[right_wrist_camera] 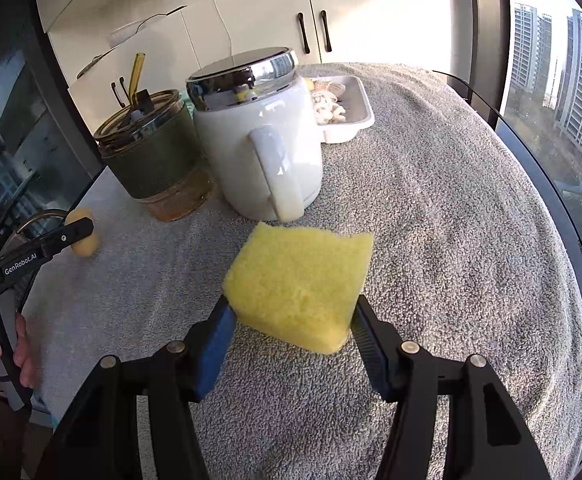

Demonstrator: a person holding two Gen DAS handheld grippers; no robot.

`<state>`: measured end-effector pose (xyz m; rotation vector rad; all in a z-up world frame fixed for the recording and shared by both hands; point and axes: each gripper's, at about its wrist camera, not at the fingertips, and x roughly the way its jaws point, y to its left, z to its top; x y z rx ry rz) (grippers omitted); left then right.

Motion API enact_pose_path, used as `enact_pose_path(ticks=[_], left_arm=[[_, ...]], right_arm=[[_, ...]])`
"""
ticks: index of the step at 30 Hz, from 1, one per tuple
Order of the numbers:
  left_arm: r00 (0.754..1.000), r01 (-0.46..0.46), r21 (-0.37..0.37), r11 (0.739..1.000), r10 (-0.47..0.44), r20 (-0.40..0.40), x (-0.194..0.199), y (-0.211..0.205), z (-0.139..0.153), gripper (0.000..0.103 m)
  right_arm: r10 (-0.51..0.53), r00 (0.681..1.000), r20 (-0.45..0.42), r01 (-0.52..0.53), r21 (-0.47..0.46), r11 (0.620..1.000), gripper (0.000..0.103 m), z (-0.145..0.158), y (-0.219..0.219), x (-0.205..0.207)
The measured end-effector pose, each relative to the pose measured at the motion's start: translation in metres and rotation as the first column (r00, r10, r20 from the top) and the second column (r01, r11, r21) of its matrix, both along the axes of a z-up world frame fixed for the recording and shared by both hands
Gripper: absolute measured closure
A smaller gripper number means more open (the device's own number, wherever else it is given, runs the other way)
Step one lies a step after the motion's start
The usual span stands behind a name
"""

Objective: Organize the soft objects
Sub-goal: 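Carry the puff and sponge into the white tray and open both tools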

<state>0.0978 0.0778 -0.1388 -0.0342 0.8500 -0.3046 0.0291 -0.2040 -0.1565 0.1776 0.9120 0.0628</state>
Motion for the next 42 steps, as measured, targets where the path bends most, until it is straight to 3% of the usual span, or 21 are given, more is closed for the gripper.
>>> enact_pose_path(ticks=[10, 25, 34, 42], left_arm=[[0.998, -0.069, 0.031, 0.997, 0.069, 0.000, 0.035, 0.025, 0.003, 0.059], [0.993, -0.116, 0.060, 0.991, 0.117, -0.011, 0.111, 0.036, 0.004, 0.059], [0.999, -0.049, 0.099, 0.994, 0.050, -0.004, 0.156, 0.007, 0.010, 0.059], [0.999, 0.043, 0.085, 0.995, -0.042, -0.017, 0.207, -0.030, 0.017, 0.059]], right_arm=[[-0.096, 0.995, 0.000, 0.096, -0.077, 0.992, 0.042, 0.010, -0.055, 0.019], [-0.155, 0.988, 0.007, 0.155, -0.078, 0.985, 0.042, 0.016, -0.101, 0.083], [-0.140, 0.990, 0.029, 0.142, -0.074, 0.987, 0.041, 0.027, -0.103, 0.124], [-0.103, 0.994, 0.038, 0.104, -0.038, 0.994, 0.041, 0.035, -0.100, 0.172]])
